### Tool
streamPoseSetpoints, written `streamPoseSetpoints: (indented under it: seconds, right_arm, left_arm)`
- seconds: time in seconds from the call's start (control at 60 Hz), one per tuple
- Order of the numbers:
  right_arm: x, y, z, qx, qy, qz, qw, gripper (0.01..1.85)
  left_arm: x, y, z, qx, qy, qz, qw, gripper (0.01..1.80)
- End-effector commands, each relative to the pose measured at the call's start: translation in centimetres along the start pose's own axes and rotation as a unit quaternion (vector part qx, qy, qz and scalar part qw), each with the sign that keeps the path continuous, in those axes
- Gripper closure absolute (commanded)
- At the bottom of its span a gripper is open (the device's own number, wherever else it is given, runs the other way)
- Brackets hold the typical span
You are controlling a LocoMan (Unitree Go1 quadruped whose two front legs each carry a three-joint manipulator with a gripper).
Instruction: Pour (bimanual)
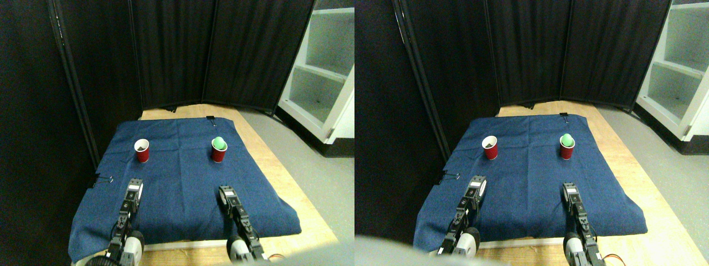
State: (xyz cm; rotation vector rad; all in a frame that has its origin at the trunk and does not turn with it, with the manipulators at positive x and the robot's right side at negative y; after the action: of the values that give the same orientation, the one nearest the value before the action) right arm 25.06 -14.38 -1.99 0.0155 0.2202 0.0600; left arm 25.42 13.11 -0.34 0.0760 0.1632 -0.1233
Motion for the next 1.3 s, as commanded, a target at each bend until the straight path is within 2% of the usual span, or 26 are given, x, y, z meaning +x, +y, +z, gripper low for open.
streamPoseSetpoints:
  seconds: [0.017,0.1,0.217,0.45,0.5,0.533,0.567,0.583,0.6,0.7,0.717,0.783,0.833,0.883,0.95,1.017,1.067,1.15,1.2,1.25,1.3]
  right_arm:
    - [0.1,0.1,0.2,-0.005,-0.008,0.002,1.0,1.53]
    - [0.1,0.1,0.2,-0.007,-0.007,0.004,1.0,1.53]
    - [0.1,0.1,0.1,-0.008,-0.01,0.007,1.0,1.53]
    - [0.1,0.1,0.1,-0.005,-0.014,0.006,1.0,1.53]
    - [0.3,0.1,0.5,-0.017,-0.028,0.027,0.999,1.53]
    - [0.2,0.2,1.6,-0.018,-0.031,0.023,0.999,1.53]
    - [0.1,0.2,2.0,-0.017,-0.035,0.022,0.999,1.53]
    - [-0.2,0.4,3.5,-0.022,-0.06,0.025,0.998,1.53]
    - [-0.3,0.5,4.2,-0.028,-0.071,0.026,0.997,1.53]
    - [-0.5,0.6,6.0,-0.035,-0.091,0.039,0.994,1.53]
    - [-0.8,0.8,6.9,-0.042,-0.1,0.043,0.993,1.53]
    - [-1.0,1.2,7.7,-0.059,-0.103,0.048,0.992,1.53]
    - [-0.9,1.0,7.9,-0.057,-0.114,0.069,0.989,1.53]
    - [-0.9,1.1,8.1,-0.056,-0.111,0.066,0.99,1.53]
    - [-0.8,1.2,8.1,-0.052,-0.11,0.064,0.99,1.53]
    - [-0.7,1.1,8.1,-0.044,-0.114,0.065,0.99,1.53]
    - [-0.5,1.1,8.0,-0.018,-0.106,0.051,0.993,1.53]
    - [0.1,0.6,8.1,0.031,-0.094,0.042,0.994,1.53]
    - [0.4,0.1,8.1,0.065,-0.104,0.045,0.991,1.53]
    - [0.7,0.0,8.2,0.1,-0.106,0.024,0.989,1.43]
    - [1.0,-0.2,8.3,0.108,-0.109,0.025,0.988,1.39]
  left_arm:
    - [0.1,0.0,0.5,-0.004,-0.015,-0.002,1.0,1.48]
    - [0.1,0.0,0.5,-0.007,-0.01,-0.001,1.0,1.48]
    - [-0.1,-0.1,0.7,-0.008,0.011,0.002,1.0,1.48]
    - [0.0,0.0,0.6,-0.008,0.015,0.0,1.0,1.48]
    - [0.0,0.0,0.6,0.012,0.017,0.006,1.0,1.44]
    - [0.0,-0.1,0.6,0.022,0.017,0.003,1.0,1.29]
    - [0.0,-0.1,0.6,0.023,0.016,0.002,1.0,1.27]
    - [0.0,-0.1,0.6,0.025,0.018,-0.002,1.0,1.23]
    - [0.0,-0.1,0.6,0.025,0.017,-0.007,1.0,1.21]
    - [-0.1,-0.1,0.7,0.021,0.019,-0.002,1.0,1.14]
    - [-0.1,-0.1,0.7,0.018,0.019,-0.001,1.0,1.13]
    - [-0.2,-0.1,0.8,0.022,0.017,-0.002,1.0,1.12]
    - [-0.2,0.0,0.8,0.025,0.015,-0.005,1.0,1.09]
    - [-0.2,0.0,0.8,0.026,0.01,-0.009,1.0,1.04]
    - [-0.2,0.3,0.9,0.013,-0.012,-0.027,0.999,0.99]
    - [-0.1,0.5,1.1,-0.005,-0.026,-0.027,0.999,0.94]
    - [0.1,0.8,1.3,-0.044,-0.051,-0.033,0.997,0.92]
    - [0.2,1.0,2.1,-0.064,-0.066,-0.012,0.996,0.91]
    - [0.4,1.1,2.7,-0.088,-0.085,-0.01,0.992,0.91]
    - [0.7,1.4,3.2,-0.105,-0.103,-0.006,0.989,0.91]
    - [0.9,1.5,3.7,-0.119,-0.116,0.001,0.986,0.93]
